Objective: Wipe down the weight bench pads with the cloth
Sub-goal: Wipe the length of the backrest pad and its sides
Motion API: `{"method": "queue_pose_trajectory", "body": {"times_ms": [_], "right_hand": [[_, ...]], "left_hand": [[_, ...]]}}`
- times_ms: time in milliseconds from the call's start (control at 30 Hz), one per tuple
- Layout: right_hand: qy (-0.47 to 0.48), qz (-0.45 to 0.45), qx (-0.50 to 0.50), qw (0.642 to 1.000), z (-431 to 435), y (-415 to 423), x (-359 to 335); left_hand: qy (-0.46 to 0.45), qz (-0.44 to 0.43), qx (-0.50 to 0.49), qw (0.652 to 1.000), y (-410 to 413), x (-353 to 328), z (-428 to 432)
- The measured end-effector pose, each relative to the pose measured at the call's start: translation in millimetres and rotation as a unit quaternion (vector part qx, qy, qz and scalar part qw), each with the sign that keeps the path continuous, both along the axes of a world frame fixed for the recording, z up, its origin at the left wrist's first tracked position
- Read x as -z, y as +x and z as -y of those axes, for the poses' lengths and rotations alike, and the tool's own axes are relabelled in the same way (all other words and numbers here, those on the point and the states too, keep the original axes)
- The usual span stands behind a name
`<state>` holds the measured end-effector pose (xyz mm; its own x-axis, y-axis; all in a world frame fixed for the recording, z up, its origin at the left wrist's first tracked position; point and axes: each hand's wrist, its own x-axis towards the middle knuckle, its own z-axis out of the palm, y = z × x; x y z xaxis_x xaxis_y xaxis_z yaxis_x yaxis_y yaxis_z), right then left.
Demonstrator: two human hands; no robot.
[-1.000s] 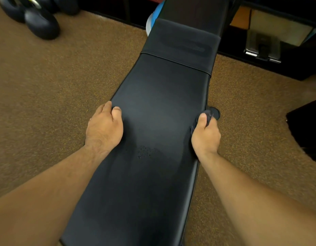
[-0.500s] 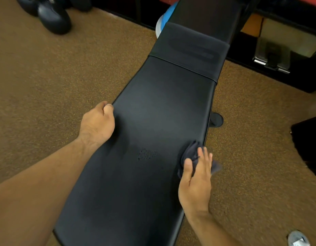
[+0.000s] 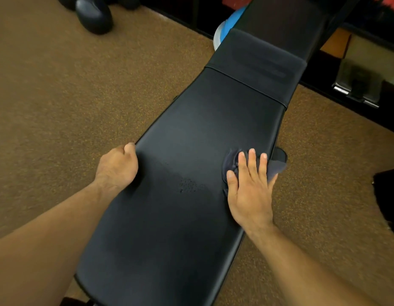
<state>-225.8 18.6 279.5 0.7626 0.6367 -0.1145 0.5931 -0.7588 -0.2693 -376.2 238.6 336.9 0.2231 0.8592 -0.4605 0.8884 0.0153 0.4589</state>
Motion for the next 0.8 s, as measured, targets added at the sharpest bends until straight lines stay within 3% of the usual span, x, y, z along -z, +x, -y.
{"method": "queue_pose_trajectory", "body": {"times_ms": [200,600,800], "right_hand": [[0.073,-0.022,0.051,0.996,34,-65,15],[-0.024,0.008,0.027,0.999,-7,-20,-3],[-0.004,0.002,0.038,0.999,18,-62,6]], "left_hand": [[0.012,0.012,0.015,1.0,-14,3,9],[0.02,0.018,0.063,0.998,-35,13,17],[0.007,0.026,0.072,0.997,-49,18,16]]}}
